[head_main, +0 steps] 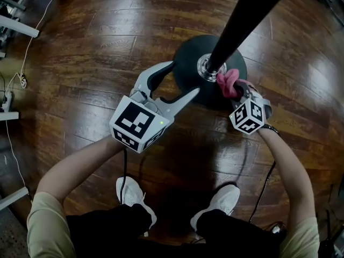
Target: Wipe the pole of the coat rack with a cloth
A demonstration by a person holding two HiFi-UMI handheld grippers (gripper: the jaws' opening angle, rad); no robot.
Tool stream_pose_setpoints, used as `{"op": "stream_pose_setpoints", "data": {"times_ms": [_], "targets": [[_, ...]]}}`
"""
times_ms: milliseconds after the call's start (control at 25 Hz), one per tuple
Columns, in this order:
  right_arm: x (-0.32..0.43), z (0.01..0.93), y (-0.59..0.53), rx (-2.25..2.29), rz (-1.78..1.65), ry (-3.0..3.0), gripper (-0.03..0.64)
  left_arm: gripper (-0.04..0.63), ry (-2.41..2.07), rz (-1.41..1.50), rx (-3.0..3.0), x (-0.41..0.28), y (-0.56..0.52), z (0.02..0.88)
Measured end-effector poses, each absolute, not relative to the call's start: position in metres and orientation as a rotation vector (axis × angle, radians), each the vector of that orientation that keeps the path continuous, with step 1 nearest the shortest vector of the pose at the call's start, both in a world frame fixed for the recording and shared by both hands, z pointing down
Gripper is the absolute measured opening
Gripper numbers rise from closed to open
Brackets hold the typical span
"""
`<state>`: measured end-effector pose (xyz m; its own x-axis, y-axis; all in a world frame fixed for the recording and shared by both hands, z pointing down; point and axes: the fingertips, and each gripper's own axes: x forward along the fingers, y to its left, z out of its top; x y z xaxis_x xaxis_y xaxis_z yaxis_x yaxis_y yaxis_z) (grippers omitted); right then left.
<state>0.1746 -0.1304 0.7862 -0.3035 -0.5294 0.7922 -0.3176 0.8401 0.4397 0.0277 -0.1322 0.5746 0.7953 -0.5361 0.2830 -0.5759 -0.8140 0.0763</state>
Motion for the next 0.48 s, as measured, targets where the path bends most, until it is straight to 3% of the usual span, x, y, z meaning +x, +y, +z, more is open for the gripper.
{"op": "stream_pose_setpoints", "data": {"times_ms": [480], "targets": [[0.117, 0.789, -0.094, 0.47, -0.366, -1.889, 0.034, 0.288, -0.951, 0.397, 2.781, 0.011, -0.135, 0.577]]}}
